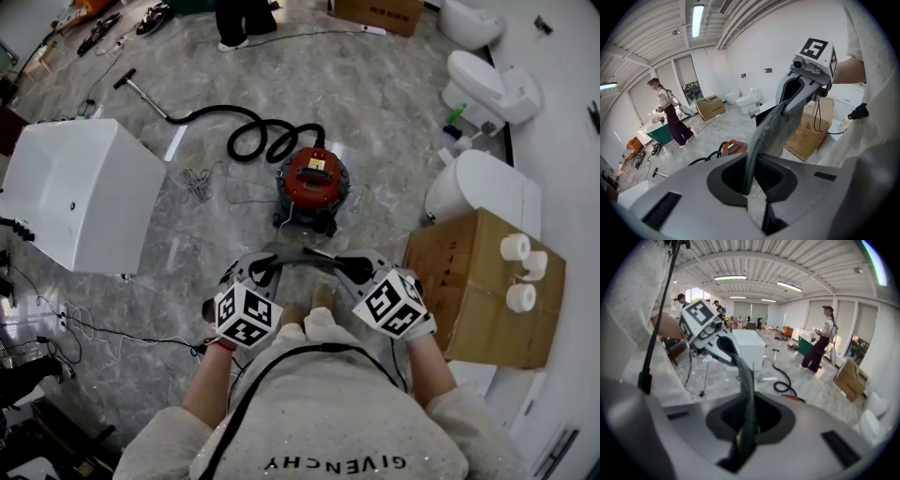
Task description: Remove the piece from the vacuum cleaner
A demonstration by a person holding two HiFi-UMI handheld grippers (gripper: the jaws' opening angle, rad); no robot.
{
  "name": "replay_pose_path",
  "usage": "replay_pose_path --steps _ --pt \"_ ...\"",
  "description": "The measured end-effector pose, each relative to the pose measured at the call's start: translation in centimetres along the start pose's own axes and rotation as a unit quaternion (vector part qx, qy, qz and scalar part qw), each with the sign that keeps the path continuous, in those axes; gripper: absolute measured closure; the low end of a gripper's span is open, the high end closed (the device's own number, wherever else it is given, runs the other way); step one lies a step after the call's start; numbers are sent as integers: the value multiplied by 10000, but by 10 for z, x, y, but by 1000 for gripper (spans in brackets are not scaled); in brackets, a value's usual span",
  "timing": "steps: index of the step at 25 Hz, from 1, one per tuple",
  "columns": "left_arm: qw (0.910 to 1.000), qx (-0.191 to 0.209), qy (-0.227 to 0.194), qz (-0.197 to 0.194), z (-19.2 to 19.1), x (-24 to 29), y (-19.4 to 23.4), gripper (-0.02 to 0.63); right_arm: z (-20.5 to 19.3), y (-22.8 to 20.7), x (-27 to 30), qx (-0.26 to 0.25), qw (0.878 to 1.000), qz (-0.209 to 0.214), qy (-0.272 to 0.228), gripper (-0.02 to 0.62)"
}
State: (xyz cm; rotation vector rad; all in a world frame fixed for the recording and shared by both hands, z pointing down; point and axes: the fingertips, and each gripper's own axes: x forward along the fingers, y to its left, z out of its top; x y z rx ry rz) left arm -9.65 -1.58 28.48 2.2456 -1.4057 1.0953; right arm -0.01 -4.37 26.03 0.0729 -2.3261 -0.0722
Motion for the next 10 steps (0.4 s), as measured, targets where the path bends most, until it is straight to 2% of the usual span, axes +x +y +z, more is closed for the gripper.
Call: replay_pose_path --steps 10 --pt "10000 -21 29 -54 1 1 -4 557 -3 -1 -3 -21 10000 -4 33 558"
